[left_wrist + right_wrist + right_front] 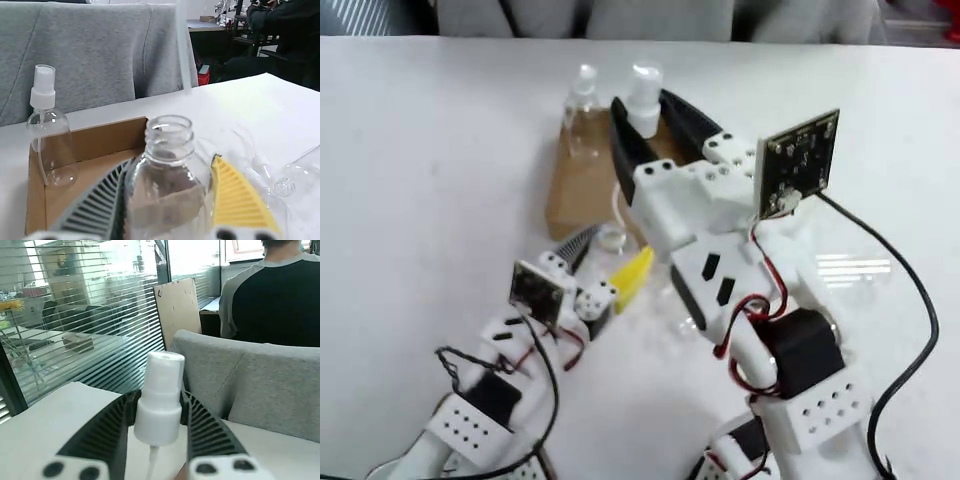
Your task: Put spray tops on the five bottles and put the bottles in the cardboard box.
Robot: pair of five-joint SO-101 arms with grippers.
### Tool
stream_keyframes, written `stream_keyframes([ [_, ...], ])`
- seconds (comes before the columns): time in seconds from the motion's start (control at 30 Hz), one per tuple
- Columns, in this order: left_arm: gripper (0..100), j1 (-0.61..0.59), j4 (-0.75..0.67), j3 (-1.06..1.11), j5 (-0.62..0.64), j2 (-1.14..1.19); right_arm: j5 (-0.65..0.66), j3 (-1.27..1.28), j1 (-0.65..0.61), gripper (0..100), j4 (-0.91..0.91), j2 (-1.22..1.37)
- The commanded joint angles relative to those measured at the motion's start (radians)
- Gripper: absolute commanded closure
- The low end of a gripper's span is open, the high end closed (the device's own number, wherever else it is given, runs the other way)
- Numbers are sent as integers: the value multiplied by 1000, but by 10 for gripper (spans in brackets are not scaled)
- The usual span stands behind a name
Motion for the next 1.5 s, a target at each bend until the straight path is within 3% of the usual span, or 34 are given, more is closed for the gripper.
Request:
stream_keyframes([
  [0.0, 976, 10, -25, -5, -8, -15, 9, -6, -8, 982, -25, -22],
  [0.63, 976, 10, -25, -5, -8, -15, -72, 8, -1, 982, -41, -13],
  [1.13, 976, 10, -5, -5, -8, -18, -72, 127, -1, 982, -101, -27],
  [1.47, 976, 8, -5, -5, -8, -18, -69, 321, -8, 982, -110, -176],
])
